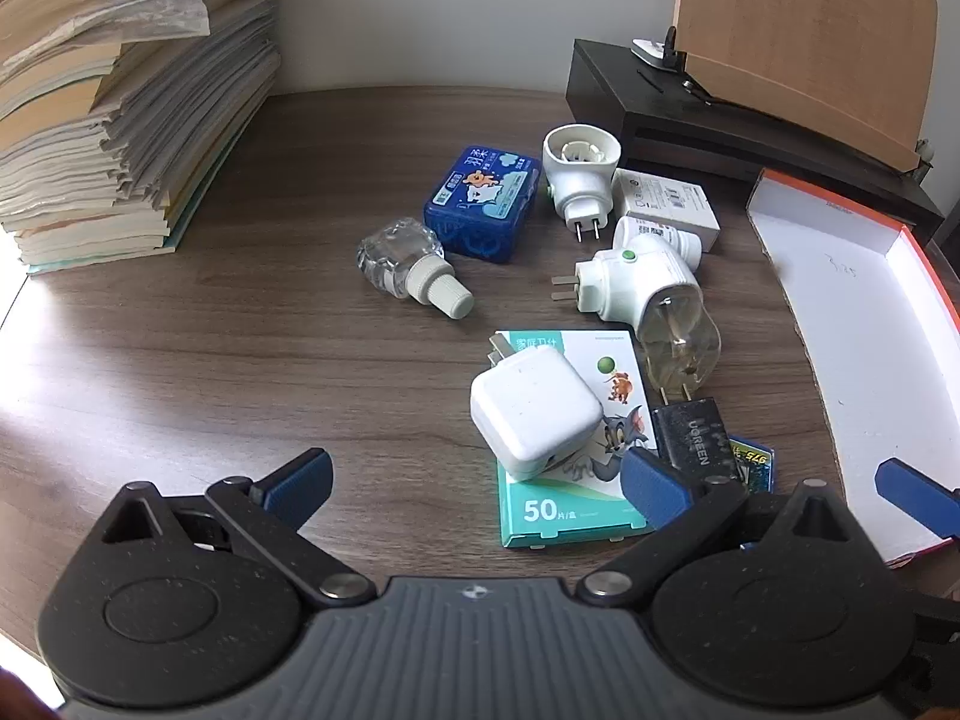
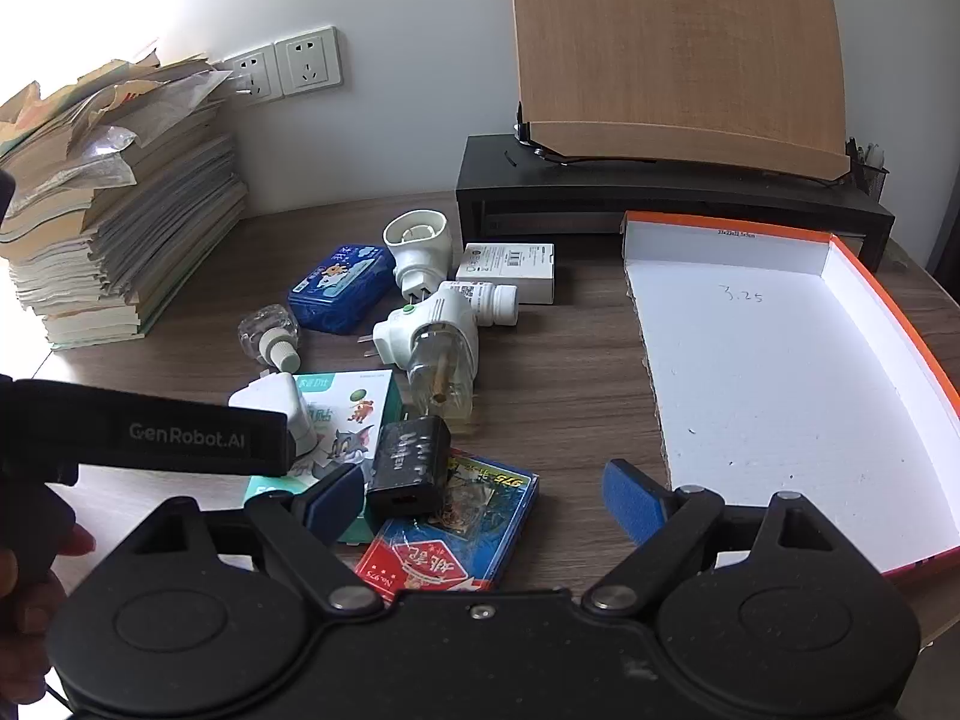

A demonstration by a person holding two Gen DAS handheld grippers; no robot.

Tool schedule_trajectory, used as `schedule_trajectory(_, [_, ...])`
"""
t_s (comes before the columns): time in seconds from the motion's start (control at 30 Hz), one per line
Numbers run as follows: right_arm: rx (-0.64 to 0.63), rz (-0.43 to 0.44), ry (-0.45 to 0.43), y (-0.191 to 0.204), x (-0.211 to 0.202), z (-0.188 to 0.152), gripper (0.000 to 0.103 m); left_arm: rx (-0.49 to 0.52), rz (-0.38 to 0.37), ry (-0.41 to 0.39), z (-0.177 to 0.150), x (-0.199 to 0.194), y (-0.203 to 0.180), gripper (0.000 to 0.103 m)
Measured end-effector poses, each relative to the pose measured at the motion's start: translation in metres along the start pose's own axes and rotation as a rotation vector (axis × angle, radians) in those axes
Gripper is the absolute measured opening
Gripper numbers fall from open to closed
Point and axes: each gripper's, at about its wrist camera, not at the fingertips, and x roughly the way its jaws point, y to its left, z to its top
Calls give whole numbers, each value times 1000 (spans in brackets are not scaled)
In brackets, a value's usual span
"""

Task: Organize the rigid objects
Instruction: 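Reach the left tool toward the white charger and the right tool toward the black charger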

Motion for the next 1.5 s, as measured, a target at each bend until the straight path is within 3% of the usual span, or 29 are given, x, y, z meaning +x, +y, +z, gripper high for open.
schedule_trajectory(1.1, [28,43,40,6,13,4,102,-8,1,27,4,14,-1,103])
schedule_trajectory(1.5, [5,13,33,2,13,3,102,-14,1,26,6,17,-4,103])
